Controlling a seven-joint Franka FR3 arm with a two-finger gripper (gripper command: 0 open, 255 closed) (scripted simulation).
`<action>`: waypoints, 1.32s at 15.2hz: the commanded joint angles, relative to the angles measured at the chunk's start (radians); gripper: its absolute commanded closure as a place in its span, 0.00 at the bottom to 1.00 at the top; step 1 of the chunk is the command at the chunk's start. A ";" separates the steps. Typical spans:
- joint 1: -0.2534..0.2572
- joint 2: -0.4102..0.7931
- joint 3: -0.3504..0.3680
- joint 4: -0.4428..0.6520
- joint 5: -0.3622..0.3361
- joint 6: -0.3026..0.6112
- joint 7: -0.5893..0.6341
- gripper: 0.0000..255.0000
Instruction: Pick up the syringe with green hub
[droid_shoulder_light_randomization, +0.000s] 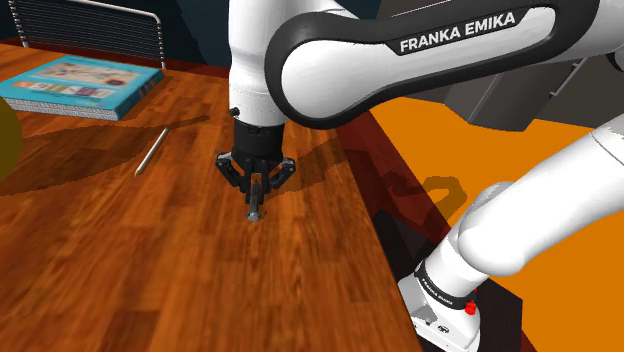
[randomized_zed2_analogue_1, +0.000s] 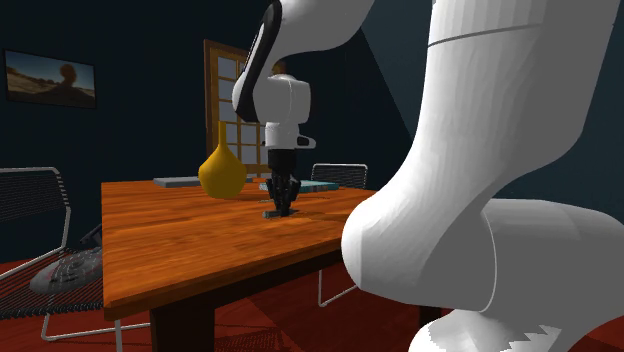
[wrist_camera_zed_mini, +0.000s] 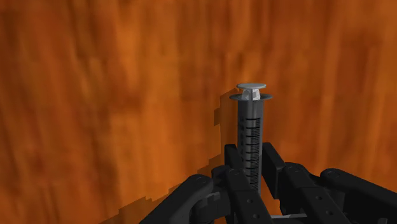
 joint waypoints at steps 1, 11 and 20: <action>0.001 0.002 0.001 -0.011 0.001 -0.013 -0.001 1.00; 0.001 -0.030 -0.022 0.071 0.006 -0.125 -0.008 1.00; -0.002 -0.046 -0.039 0.154 0.004 -0.222 -0.009 1.00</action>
